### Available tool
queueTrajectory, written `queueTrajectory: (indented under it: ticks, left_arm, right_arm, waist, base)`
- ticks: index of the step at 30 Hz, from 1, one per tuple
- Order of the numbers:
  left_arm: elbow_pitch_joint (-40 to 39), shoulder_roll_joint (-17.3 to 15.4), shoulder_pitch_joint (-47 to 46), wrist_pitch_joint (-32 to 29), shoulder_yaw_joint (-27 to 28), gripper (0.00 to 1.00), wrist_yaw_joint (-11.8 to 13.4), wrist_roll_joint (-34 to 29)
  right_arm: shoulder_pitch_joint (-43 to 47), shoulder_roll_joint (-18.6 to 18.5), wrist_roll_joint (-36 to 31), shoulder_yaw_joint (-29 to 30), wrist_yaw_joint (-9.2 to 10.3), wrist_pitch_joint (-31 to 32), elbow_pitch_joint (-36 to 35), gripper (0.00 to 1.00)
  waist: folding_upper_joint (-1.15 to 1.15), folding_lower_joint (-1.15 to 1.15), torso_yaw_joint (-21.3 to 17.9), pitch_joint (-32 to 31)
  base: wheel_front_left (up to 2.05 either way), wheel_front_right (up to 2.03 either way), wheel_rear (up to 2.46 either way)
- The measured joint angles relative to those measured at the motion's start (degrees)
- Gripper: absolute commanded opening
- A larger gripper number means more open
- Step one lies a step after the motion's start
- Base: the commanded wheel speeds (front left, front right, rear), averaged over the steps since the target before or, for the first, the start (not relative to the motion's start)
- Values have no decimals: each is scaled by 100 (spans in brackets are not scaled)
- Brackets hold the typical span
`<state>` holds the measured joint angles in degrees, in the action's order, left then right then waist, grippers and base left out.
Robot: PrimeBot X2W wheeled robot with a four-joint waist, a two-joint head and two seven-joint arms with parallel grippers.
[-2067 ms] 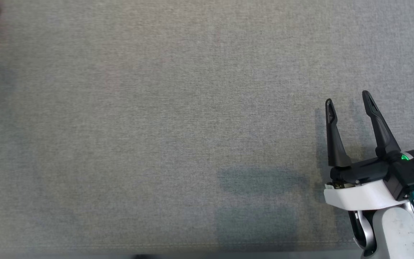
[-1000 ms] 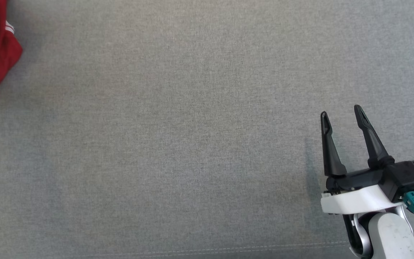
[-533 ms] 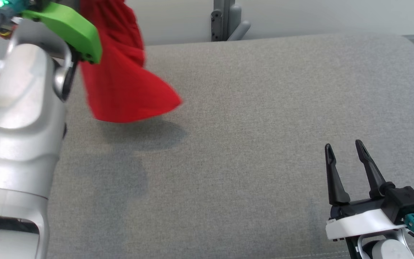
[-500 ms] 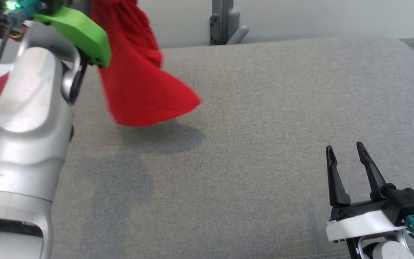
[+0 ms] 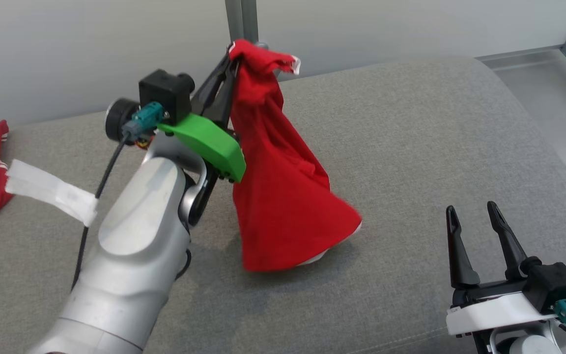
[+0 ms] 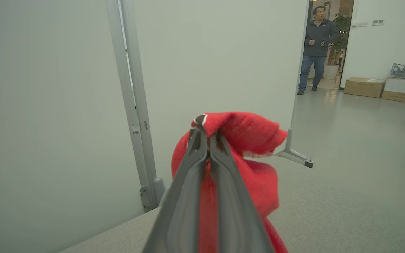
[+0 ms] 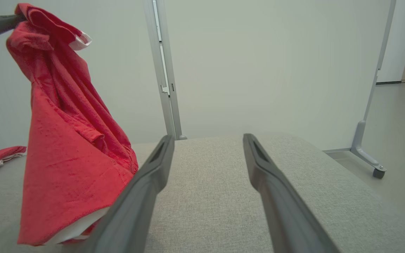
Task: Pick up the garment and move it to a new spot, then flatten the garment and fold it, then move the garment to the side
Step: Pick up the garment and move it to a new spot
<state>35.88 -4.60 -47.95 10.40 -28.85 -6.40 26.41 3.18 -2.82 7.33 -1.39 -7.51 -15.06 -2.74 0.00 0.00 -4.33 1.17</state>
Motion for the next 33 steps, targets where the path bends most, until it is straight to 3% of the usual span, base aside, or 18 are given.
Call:
queueTrajectory:
  ticks: [11,17,18,21,28,33]
  left_arm:
    - [1195,85,928,401,160,0,442,264]
    - [1715,81,1287,456,399,2,538,338]
    - [1740,81,1329,456,446,10,547,341]
    - [1764,89,1457,463,578,100,539,341]
    - [1262,101,1906,464,995,100,566,157]
    - [315,125,2654,466,1279,100,554,-238]
  right_arm:
    - [-73,0,66,8,0,0,31,100]
    - [-118,0,66,7,0,0,87,100]
    - [-118,1,66,10,0,0,98,100]
    - [-118,0,54,21,0,0,132,100]
    - [-96,1,-10,14,0,0,186,100]
    - [15,0,-69,44,0,0,232,100]
  waist:
    - [0,0,-233,292]
    - [0,0,-248,380]
    - [0,0,-243,378]
    - [0,0,-220,343]
    - [0,0,-139,169]
    - [0,0,-47,-33]
  base:
    - [0,0,0]
    - [0,0,0]
    - [0,0,0]
    - [0,0,0]
    - [0,0,0]
    - [0,0,0]
